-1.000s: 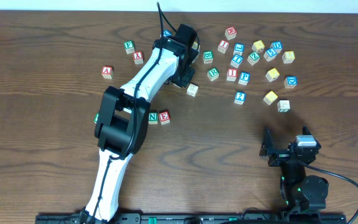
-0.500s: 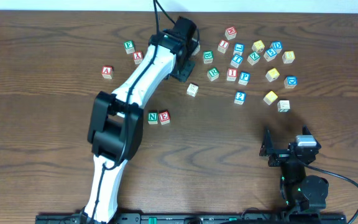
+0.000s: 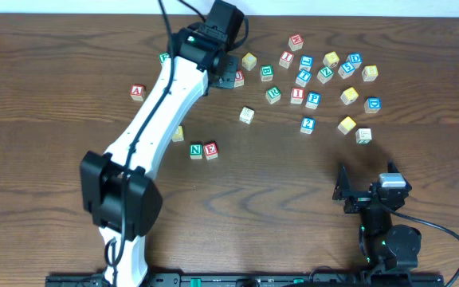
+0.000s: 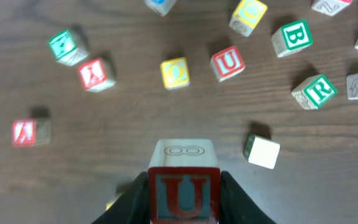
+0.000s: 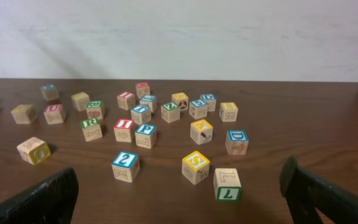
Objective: Spell out NEURIPS
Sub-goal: 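Lift the red U block with the left gripper, then carry the red U block toward the right of the red E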
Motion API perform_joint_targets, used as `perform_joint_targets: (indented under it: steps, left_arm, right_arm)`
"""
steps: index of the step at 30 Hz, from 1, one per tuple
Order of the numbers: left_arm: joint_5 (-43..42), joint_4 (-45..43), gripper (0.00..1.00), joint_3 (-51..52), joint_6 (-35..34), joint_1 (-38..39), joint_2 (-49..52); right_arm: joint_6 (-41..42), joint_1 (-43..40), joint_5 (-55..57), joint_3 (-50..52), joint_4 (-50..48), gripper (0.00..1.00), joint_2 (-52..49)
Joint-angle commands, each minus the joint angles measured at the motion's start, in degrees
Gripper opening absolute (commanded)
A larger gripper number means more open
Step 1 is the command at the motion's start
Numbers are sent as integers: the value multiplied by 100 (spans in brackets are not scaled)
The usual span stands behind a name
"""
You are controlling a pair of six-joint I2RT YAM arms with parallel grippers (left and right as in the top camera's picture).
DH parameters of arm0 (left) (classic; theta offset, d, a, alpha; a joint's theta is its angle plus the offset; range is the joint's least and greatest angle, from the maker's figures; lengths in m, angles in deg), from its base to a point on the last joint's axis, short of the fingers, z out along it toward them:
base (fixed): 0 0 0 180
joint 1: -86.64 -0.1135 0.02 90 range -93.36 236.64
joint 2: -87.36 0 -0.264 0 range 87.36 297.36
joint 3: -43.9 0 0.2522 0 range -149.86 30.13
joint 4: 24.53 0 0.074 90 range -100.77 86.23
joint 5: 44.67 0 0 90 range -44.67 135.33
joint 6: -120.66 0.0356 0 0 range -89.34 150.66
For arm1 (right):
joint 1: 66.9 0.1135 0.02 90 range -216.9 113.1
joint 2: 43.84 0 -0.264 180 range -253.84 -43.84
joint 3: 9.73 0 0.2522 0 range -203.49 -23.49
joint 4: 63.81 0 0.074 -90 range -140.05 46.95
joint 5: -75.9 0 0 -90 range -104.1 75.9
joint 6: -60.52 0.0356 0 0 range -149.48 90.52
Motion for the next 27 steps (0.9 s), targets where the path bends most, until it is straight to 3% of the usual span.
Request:
perform_joint_targets:
  steps: [1,13,27]
  left_arm:
    - [186,275,7,-116,-769,37,-129]
    - [605,431,7,507,-1405,909,-129]
    - [673,-341,7,2017,-1921,1707,-313]
  right_arm:
    - [76,-44,-9,4,28,99,31]
    - [76,-44,-9,4,28,99,31]
    - [76,-44,-9,4,28,99,31]
